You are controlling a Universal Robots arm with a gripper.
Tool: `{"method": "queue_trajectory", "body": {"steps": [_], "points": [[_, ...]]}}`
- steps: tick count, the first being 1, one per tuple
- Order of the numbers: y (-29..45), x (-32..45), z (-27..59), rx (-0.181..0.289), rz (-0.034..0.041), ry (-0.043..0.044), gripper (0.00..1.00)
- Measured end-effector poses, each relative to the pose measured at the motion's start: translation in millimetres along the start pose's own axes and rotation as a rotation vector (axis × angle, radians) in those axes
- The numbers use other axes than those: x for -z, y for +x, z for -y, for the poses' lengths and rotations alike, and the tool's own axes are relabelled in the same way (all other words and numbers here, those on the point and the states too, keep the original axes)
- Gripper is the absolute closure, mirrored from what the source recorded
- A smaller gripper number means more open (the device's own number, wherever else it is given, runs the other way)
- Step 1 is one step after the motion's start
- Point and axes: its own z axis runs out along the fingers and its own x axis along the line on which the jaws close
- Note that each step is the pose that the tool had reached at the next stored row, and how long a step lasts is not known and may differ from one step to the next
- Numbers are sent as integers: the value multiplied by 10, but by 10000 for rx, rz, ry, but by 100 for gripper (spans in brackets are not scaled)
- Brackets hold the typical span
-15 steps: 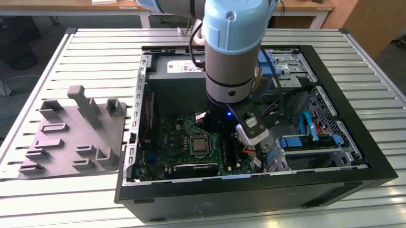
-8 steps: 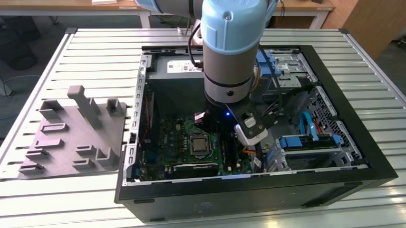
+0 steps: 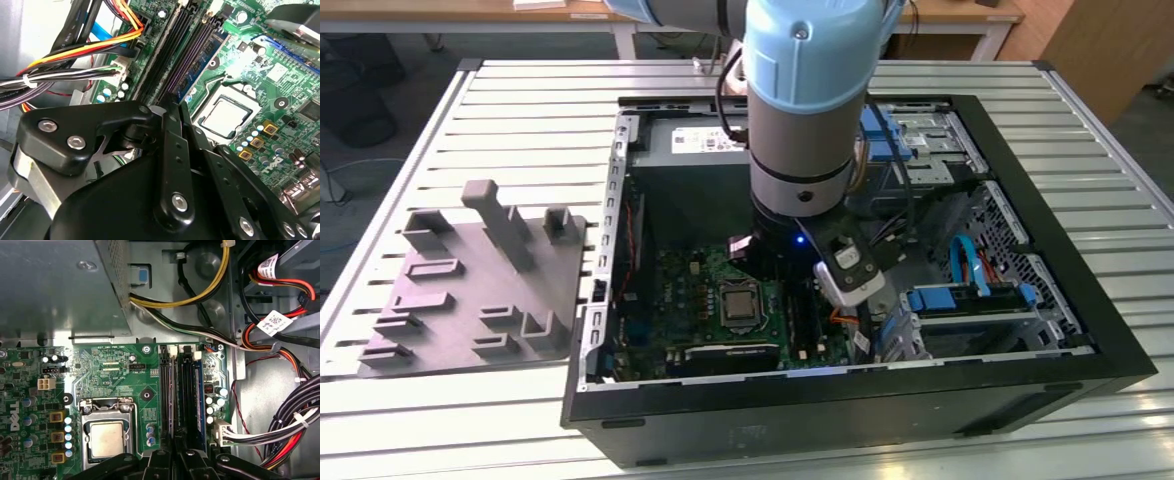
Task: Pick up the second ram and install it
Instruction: 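Insert the second ram into the second slot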
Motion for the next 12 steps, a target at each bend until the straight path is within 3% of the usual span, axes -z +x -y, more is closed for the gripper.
{"method": "queue_trajectory", "body": {"steps": [12], "points": [[-24, 12, 9, 6, -8, 10, 86]]}}
